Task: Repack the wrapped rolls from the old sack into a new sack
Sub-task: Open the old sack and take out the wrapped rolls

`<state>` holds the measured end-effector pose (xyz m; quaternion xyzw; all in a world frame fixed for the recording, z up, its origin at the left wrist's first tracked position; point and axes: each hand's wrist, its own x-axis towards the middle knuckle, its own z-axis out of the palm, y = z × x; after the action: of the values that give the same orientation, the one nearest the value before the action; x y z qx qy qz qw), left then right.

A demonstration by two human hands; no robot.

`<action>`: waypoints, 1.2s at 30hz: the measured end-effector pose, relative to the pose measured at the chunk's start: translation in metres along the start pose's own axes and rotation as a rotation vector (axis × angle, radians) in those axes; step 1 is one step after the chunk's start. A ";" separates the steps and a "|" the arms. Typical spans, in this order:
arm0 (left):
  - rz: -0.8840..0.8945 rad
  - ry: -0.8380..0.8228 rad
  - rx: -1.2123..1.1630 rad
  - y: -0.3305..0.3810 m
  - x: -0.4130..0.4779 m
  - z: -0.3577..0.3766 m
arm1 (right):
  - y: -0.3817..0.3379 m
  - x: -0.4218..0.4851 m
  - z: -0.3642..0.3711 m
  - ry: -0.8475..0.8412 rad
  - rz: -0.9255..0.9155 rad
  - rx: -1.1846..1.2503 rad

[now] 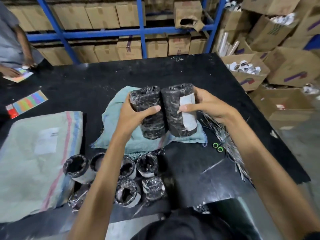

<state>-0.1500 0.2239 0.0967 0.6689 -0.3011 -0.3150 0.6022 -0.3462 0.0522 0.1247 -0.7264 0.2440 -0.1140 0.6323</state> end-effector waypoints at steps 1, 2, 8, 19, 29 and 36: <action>-0.033 -0.009 0.011 -0.014 -0.008 0.004 | 0.013 -0.008 0.001 -0.015 0.037 -0.011; -0.065 -0.031 0.040 -0.029 -0.017 0.009 | 0.026 -0.018 0.003 -0.024 0.079 -0.020; -0.168 -0.172 0.248 -0.104 -0.046 0.028 | 0.119 -0.068 0.032 0.067 0.289 -0.110; 0.010 -0.202 0.539 -0.136 -0.041 0.053 | 0.210 -0.123 0.104 0.326 0.208 -0.268; -0.012 -0.265 0.749 -0.179 -0.054 0.059 | 0.241 -0.126 0.154 0.325 0.240 -0.317; -0.109 -0.328 0.782 -0.174 -0.047 0.060 | 0.243 -0.126 0.158 0.332 0.311 -0.319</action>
<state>-0.2223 0.2393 -0.0782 0.8029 -0.4538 -0.3106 0.2300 -0.4304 0.2317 -0.1213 -0.7420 0.4676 -0.0931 0.4714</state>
